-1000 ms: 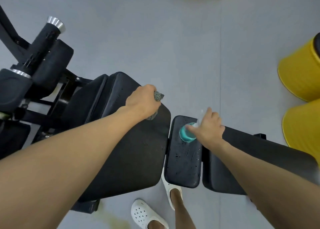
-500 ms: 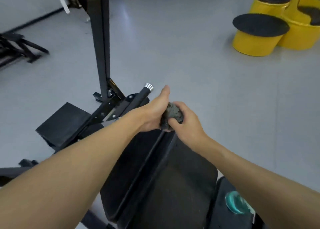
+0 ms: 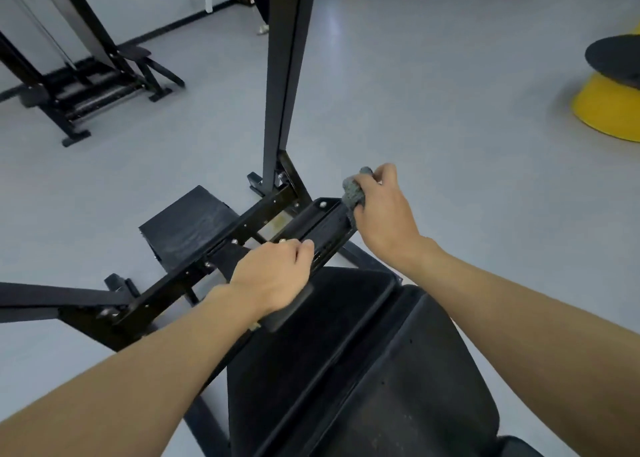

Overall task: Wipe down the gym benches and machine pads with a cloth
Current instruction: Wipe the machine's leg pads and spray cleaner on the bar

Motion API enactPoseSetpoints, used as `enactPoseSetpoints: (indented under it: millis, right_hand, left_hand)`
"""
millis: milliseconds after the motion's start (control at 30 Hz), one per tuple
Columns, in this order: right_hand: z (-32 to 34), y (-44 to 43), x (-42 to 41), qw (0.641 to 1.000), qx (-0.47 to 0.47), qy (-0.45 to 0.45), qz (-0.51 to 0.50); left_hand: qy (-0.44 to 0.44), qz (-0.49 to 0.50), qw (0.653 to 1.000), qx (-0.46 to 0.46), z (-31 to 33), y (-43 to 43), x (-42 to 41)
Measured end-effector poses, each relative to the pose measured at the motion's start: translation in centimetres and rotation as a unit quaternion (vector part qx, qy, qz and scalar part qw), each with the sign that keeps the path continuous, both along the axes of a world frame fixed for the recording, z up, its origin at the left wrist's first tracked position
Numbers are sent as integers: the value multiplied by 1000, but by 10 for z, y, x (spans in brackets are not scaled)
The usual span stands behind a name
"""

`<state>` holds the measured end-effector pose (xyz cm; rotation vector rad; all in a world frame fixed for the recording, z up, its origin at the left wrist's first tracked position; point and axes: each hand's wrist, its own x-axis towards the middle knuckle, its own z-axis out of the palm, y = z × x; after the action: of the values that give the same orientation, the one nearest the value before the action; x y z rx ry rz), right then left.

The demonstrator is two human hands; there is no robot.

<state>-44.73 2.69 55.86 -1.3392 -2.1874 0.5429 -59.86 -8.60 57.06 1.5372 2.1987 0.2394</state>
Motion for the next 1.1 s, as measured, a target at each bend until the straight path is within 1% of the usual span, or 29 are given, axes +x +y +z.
enactPoseSetpoints:
  millis: [67,167,233,300,333,367,433,500,600,733,800,833,867,933,967,1033,1100]
  right_hand:
    - [-5,5,-6,998,5,-61,17]
    - [-7,0,-14,994,0,-99,42]
    - [-6,-10,-16,989,6,-113,92]
    - [1,-11,-9,981,-10,-126,144]
    - [6,-7,-4,979,-12,-133,155]
    - [8,-1,1,979,-12,-136,149]
    - [9,11,6,987,-7,-113,113]
    - [6,11,2,988,-1,-123,91]
    - [2,-3,-10,983,8,-156,96]
    - [6,-32,-16,981,-18,-116,152]
    - [8,-39,-13,972,-13,-125,201]
    - [8,-36,-10,970,-8,-121,209]
    - [9,-27,-7,973,-2,-115,198]
    - [11,-9,-2,985,-3,-106,135]
    - [11,-2,-2,987,-4,-118,110]
    - [10,-3,-9,986,6,-138,98]
    - [7,-15,-20,988,-18,-112,108]
  left_hand:
    - [30,-18,999,3,0,-9,0]
    - [112,-25,993,30,-1,-11,1]
    - [119,-20,992,35,-2,-9,2]
    - [127,-20,991,29,-1,-7,3]
    - [130,-21,991,28,-2,-7,3]
    - [134,-25,990,30,-4,-7,2]
    - [140,-21,989,30,-4,-7,3]
    - [135,-18,990,36,-4,-6,3]
    - [121,-9,992,44,-2,-6,5]
    - [86,9,994,62,0,-7,6]
    - [74,21,994,78,0,-7,5]
    - [72,26,994,84,0,-7,5]
    - [71,29,993,90,0,-8,5]
    - [68,32,993,94,-1,-8,5]
    - [67,34,993,93,-1,-9,4]
    - [60,36,994,88,-2,-9,4]
    - [43,46,994,93,-3,-10,4]
